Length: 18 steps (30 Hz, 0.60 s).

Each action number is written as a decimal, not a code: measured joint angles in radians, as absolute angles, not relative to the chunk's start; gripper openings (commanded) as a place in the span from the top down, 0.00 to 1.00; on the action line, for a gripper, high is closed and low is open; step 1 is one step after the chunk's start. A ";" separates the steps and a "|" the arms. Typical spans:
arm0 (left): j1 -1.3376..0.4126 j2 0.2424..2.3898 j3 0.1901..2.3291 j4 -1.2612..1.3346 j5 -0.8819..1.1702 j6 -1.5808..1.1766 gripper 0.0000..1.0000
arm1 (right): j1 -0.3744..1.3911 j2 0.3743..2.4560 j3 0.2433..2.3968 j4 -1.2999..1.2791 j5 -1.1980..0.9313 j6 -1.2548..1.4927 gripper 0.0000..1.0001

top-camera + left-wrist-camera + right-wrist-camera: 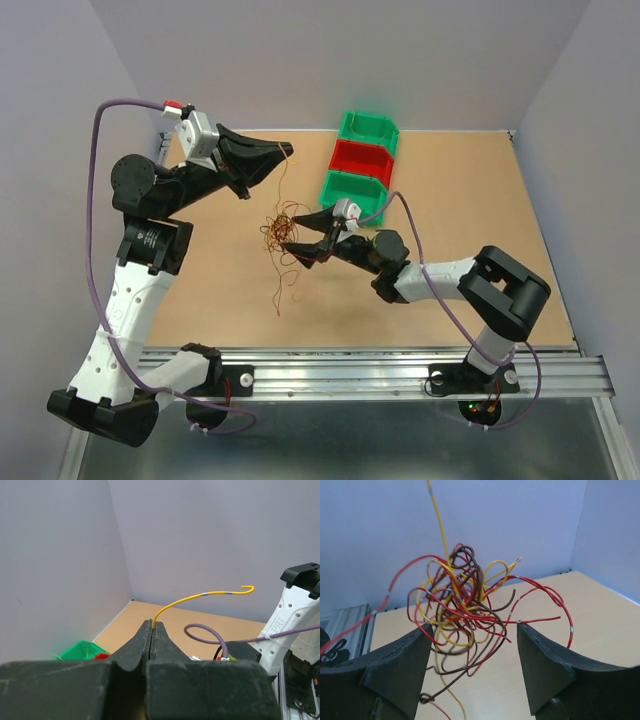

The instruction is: Untangle the cables

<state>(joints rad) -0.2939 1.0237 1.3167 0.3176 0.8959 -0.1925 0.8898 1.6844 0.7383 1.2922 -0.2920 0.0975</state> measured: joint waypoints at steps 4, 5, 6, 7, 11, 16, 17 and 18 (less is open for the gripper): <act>-0.309 1.034 1.305 0.318 0.900 -0.192 1.00 | 0.889 1.713 0.797 1.292 -0.299 0.110 0.91; -0.313 1.039 1.303 0.318 0.903 -0.192 1.00 | 0.889 1.720 0.808 1.293 -0.303 0.108 0.99; -0.314 1.044 1.303 0.318 0.904 -0.192 1.00 | 0.890 1.726 0.817 1.293 -0.306 0.117 1.00; -0.315 1.051 1.303 0.318 0.906 -0.192 1.00 | 0.890 1.734 0.825 1.291 -0.308 0.121 1.00; -0.315 1.092 1.320 0.281 0.902 -0.179 1.00 | 0.890 1.747 0.834 1.290 -0.318 0.131 0.99; -0.305 1.188 1.375 0.204 0.854 -0.128 0.94 | 0.890 1.742 0.820 1.290 -0.318 0.138 0.99; -0.299 1.203 1.366 0.194 0.826 -0.110 0.85 | 0.890 1.734 0.806 1.288 -0.318 0.142 0.99; -0.294 1.213 1.351 0.185 0.804 -0.092 0.66 | 0.890 1.719 0.782 1.285 -0.318 0.147 0.99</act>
<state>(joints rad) -0.2939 1.2125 1.3514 0.1852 0.8036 -0.0917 0.8898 1.7191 0.7822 1.2854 -0.3183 0.1471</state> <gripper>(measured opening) 0.090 0.019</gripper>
